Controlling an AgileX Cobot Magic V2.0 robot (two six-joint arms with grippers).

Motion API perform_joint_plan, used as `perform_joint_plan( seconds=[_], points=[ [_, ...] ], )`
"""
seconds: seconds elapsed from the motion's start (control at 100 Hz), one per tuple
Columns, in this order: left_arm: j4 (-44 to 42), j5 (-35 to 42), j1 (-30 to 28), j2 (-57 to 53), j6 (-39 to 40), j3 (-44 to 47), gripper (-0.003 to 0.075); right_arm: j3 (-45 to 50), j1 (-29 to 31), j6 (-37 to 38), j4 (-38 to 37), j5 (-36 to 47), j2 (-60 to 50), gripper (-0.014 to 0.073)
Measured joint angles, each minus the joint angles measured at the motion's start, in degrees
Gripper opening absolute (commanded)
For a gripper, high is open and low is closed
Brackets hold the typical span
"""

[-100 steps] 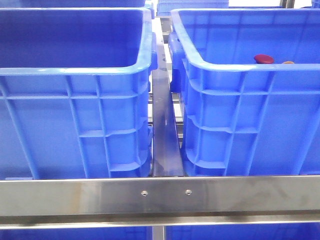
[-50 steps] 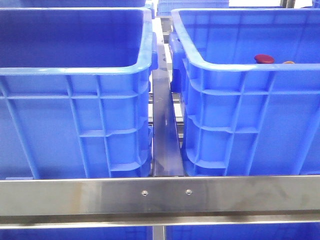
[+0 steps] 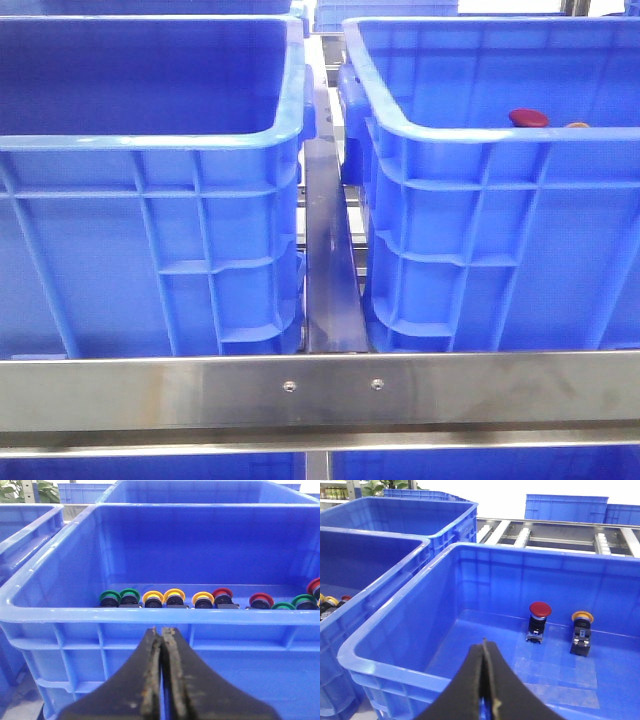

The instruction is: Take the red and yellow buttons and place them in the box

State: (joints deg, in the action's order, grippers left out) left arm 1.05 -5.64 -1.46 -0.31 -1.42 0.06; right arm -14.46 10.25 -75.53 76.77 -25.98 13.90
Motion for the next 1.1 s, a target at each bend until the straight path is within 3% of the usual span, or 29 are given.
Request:
perform_joint_plan(
  seconds=[0.63,0.81,0.93,1.1],
  points=[
    [0.0,0.0,0.0,0.0,0.0,0.0,-0.0020,0.7,-0.7,-0.1,0.0,-0.9,-0.1,-0.0062],
    [0.0,0.0,0.0,0.0,0.0,0.0,-0.0020,1.5,-0.7,1.9,-3.4,6.4,-1.8,-0.0062],
    [0.0,0.0,0.0,0.0,0.0,0.0,-0.0020,1.5,-0.7,13.6,-14.3,11.1,-3.4,-0.0062],
    [0.0,0.0,0.0,0.0,0.0,0.0,-0.0020,1.5,-0.8,46.0,-40.6,10.9,-3.6,-0.0062]
  ],
)
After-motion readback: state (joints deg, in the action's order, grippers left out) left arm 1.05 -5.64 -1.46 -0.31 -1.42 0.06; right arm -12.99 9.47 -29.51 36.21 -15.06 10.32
